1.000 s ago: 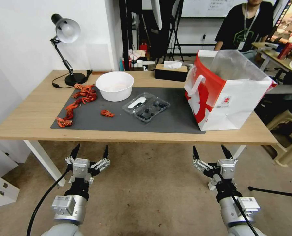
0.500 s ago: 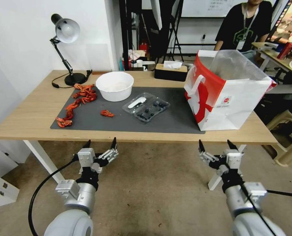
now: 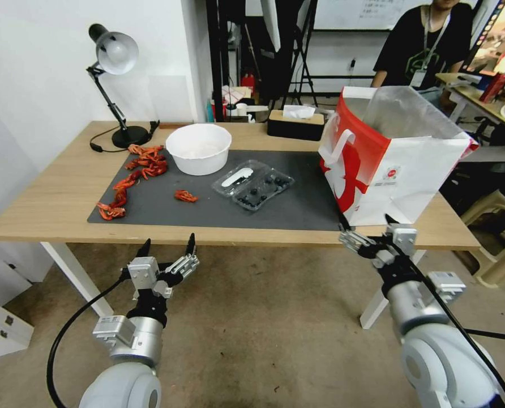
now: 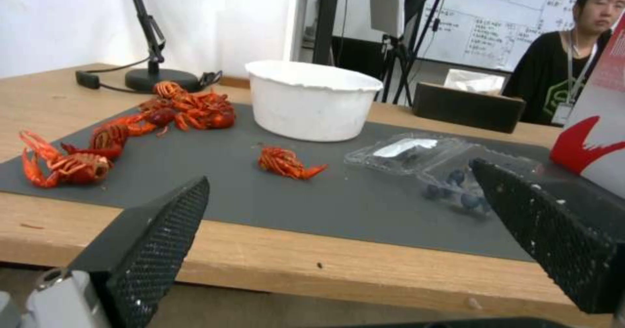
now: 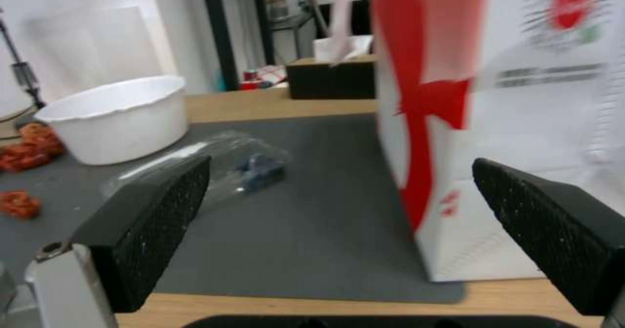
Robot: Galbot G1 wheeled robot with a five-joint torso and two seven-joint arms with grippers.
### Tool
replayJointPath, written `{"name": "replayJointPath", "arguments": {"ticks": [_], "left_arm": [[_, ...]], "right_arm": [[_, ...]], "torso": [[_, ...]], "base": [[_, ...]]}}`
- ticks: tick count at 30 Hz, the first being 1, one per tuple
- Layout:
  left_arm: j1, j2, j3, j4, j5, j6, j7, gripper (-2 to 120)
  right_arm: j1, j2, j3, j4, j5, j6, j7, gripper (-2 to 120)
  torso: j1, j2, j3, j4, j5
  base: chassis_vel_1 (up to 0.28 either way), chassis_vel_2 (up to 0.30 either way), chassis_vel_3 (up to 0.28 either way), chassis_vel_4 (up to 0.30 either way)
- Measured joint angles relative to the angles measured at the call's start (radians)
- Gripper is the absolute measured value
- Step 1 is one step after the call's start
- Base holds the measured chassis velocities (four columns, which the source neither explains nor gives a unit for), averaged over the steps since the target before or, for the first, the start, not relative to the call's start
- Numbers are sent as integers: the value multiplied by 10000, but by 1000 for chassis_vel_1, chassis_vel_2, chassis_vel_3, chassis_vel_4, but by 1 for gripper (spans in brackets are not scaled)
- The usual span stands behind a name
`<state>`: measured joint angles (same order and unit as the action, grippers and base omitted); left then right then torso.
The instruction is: Close the takeout container lid, then place the container into the takeout bag.
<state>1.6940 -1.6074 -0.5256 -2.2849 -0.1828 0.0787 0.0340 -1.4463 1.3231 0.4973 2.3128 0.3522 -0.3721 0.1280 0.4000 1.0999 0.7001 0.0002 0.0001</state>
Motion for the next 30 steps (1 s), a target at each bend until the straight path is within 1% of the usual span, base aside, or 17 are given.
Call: {"name": "replayJointPath", "arguments": {"ticks": [1, 2, 4, 5, 8, 9, 10, 13, 14, 16, 17, 21, 22, 25, 26, 29, 30], "left_arm": [[0, 0, 0, 0, 0, 0, 0, 100], [-3, 0, -9, 38, 25, -48, 4, 100], [-4, -4, -34, 94, 80, -123, 13, 100], [-4, -4, -34, 94, 80, -123, 13, 100], [13, -5, -63, 155, 153, -241, 16, 100], [13, -5, -63, 155, 153, -241, 16, 100], [26, -6, -75, 173, 173, -289, 17, 100], [77, -13, -113, 210, 203, -434, 17, 100], [77, -13, -113, 210, 203, -434, 17, 100], [92, -15, -162, 226, 212, -480, 18, 100], [92, -15, -162, 226, 212, -480, 18, 100], [131, -14, -233, 240, 215, -600, 18, 100], [131, -14, -233, 240, 215, -600, 18, 100], [168, -12, -266, 278, 215, -732, 12, 100], [168, -12, -266, 278, 215, -732, 12, 100], [212, -11, -279, 298, 214, -831, -6, 100], [212, -11, -279, 298, 214, -831, -6, 100]], "right_arm": [[0, 0, 0, 0, 0, 0, 0, 100], [226, -150, -307, -166, 120, -5, 222, 100], [765, -375, -1105, -578, 426, -61, 741, 100], [765, -375, -1105, -578, 426, -61, 741, 100], [1769, -455, -2085, -1257, 795, -226, 1433, 100], [1769, -455, -2085, -1257, 795, -226, 1433, 100], [2099, -443, -2374, -1474, 875, -265, 1638, 100], [3185, -321, -3255, -2148, 1198, -529, 2548, 100], [3185, -321, -3255, -2148, 1198, -529, 2548, 100], [3825, -168, -3772, -2549, 1545, -768, 3155, 100], [3825, -168, -3772, -2549, 1545, -768, 3155, 100], [4855, 170, -4627, -3401, 1814, -1144, 4068, 100], [4855, 170, -4627, -3401, 1814, -1144, 4068, 100], [5556, 431, -5181, -4068, 1894, -1596, 4806, 100], [5556, 431, -5181, -4068, 1894, -1596, 4806, 100], [6075, 671, -5566, -4627, 2038, -2031, 5418, 100], [6075, 671, -5566, -4627, 2038, -2031, 5418, 100]], "torso": [[0, 0, 0, 0, 0], [0, 0, 0, -6, -3], [0, 0, 0, -2, 0], [0, 0, 0, -2, 0], [0, 0, 0, -2, -1], [0, 0, 0, -2, -1], [0, 0, 0, -3, -3], [0, -1, 1, -1, -1], [0, -1, 1, -1, -1], [0, 0, 0, -2, -2], [0, 0, 0, -2, -2], [0, 0, 0, -2, -3], [0, 0, 0, -2, -3], [1, 0, 1, -3, -3], [1, 0, 1, -3, -3], [1, 0, 1, -2, -2], [1, 0, 1, -2, -2]], "base": [[0, 0, 0, 0], [0, 0, 0, 0], [0, 0, 0, 0], [0, 0, 0, 0], [0, 0, 0, 0], [0, 0, 0, 0], [0, 0, 0, 0], [0, 0, 0, 0], [0, 0, 0, 0], [0, 0, 0, 0], [0, 0, 0, 0], [0, 0, 0, 0], [0, 0, 0, 0], [0, 0, 0, 0], [0, 0, 0, 0], [0, 0, 0, 0], [0, 0, 0, 0]]}}
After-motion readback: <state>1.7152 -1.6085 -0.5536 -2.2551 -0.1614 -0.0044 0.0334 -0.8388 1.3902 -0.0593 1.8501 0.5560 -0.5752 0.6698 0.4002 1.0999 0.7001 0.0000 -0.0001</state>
